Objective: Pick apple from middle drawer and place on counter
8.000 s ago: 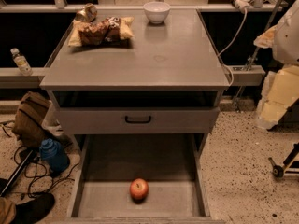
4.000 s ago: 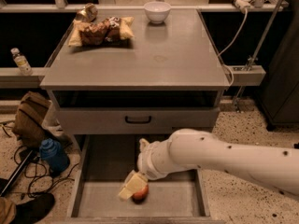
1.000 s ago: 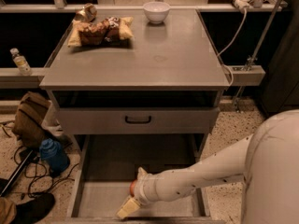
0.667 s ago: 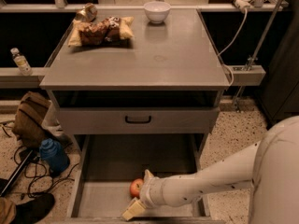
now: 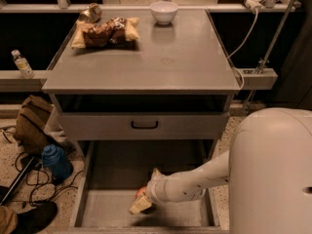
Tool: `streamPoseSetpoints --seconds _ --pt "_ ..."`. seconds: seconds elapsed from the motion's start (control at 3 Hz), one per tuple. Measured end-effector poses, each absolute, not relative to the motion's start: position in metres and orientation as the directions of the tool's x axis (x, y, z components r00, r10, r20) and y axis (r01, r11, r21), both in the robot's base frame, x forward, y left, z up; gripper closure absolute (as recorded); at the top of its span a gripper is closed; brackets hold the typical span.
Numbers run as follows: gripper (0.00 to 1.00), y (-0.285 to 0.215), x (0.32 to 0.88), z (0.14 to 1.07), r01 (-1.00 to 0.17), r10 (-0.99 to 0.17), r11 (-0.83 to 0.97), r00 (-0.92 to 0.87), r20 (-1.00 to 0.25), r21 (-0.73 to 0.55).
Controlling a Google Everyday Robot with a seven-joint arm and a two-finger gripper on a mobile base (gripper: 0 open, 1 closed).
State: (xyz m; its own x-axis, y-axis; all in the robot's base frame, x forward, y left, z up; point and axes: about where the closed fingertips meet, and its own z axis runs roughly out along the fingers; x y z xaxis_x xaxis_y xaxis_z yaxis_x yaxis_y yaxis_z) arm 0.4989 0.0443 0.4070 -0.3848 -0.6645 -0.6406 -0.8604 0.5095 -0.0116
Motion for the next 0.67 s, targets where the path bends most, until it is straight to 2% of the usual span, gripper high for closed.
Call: streamPoseSetpoints --seconds 0.67 --pt "0.0 0.0567 0.4947 0.396 -0.866 -0.673 0.499 -0.36 -0.646 -0.037"
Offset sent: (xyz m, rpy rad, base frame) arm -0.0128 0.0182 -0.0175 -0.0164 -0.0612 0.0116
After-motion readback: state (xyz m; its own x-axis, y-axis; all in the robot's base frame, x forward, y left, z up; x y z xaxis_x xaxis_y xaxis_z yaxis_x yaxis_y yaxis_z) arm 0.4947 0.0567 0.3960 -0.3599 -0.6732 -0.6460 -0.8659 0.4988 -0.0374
